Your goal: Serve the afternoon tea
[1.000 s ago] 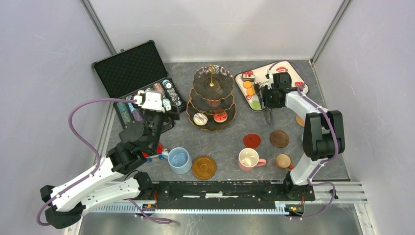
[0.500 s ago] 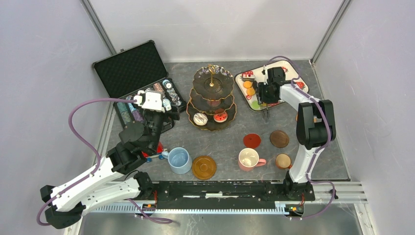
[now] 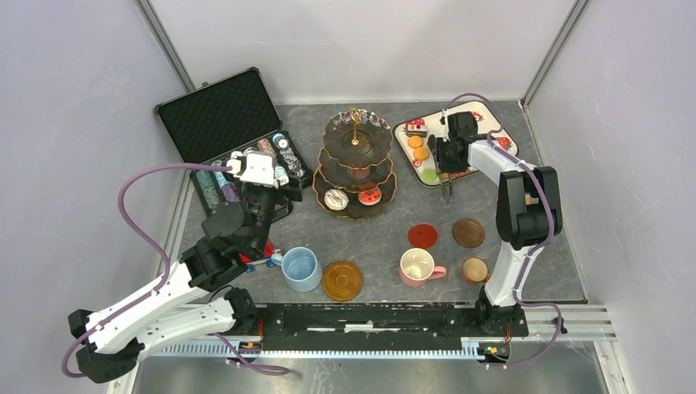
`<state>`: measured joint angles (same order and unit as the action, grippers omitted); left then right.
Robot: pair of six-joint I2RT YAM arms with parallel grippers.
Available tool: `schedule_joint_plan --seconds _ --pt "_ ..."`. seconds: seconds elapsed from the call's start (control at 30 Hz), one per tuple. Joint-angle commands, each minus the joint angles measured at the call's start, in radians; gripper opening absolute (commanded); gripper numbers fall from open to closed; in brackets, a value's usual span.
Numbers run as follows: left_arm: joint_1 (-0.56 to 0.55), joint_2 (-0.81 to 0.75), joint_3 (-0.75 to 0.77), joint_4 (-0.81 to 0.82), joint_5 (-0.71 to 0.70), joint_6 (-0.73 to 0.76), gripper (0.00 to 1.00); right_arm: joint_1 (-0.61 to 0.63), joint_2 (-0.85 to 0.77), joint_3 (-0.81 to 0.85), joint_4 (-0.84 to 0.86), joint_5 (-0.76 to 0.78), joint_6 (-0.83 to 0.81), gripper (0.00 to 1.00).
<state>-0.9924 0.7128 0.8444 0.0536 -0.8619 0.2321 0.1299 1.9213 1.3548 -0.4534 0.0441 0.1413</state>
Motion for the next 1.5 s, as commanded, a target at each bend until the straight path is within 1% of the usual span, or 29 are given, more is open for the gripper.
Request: schedule_joint_plan --seconds 0.0,0.1,0.13,0.4,0.5,0.6,0.7,0.8,0.93,1.03,1.3,1.47 --pt "0.006 0.002 0.029 0.028 -0.010 -0.016 1.00 -0.012 -0.151 -0.055 0.051 0.011 -0.028 0.10" --pt "0.006 0.001 0.033 0.022 -0.002 -0.024 1.00 -0.030 -0.238 -0.107 0.081 -0.040 -0.044 0.06" --pt "0.006 -0.001 0.032 0.022 0.000 -0.024 1.00 -0.038 -0.262 -0.121 0.080 -0.041 -0.049 0.05" --pt "0.006 -0.010 0.030 0.022 -0.004 -0.025 1.00 -0.075 -0.468 -0.276 0.101 -0.203 -0.058 0.00" --pt "0.007 -0.008 0.034 0.023 -0.007 -0.022 1.00 -0.074 -0.576 -0.373 0.136 -0.339 -0.038 0.00" --pt "0.006 -0.011 0.030 0.022 0.000 -0.028 1.00 -0.068 -0.678 -0.446 0.131 -0.467 -0.015 0.00" --pt "0.006 0.000 0.039 0.015 -0.001 -0.029 1.00 -0.041 -0.783 -0.480 0.100 -0.532 -0.002 0.00" --pt "0.006 -0.005 0.038 0.010 0.012 -0.043 1.00 0.015 -0.859 -0.491 0.064 -0.558 0.007 0.00" --pt "0.007 0.001 0.045 0.002 0.007 -0.042 1.00 0.129 -0.881 -0.496 0.045 -0.606 0.046 0.00" --pt "0.007 -0.010 0.042 0.001 0.016 -0.048 1.00 0.192 -0.880 -0.503 0.076 -0.596 0.095 0.00" --pt "0.006 -0.013 0.041 0.009 0.004 -0.037 1.00 0.224 -0.856 -0.523 0.142 -0.573 0.164 0.00" --pt "0.006 -0.017 0.040 0.005 0.011 -0.043 1.00 0.268 -0.794 -0.493 0.125 -0.501 0.143 0.00"
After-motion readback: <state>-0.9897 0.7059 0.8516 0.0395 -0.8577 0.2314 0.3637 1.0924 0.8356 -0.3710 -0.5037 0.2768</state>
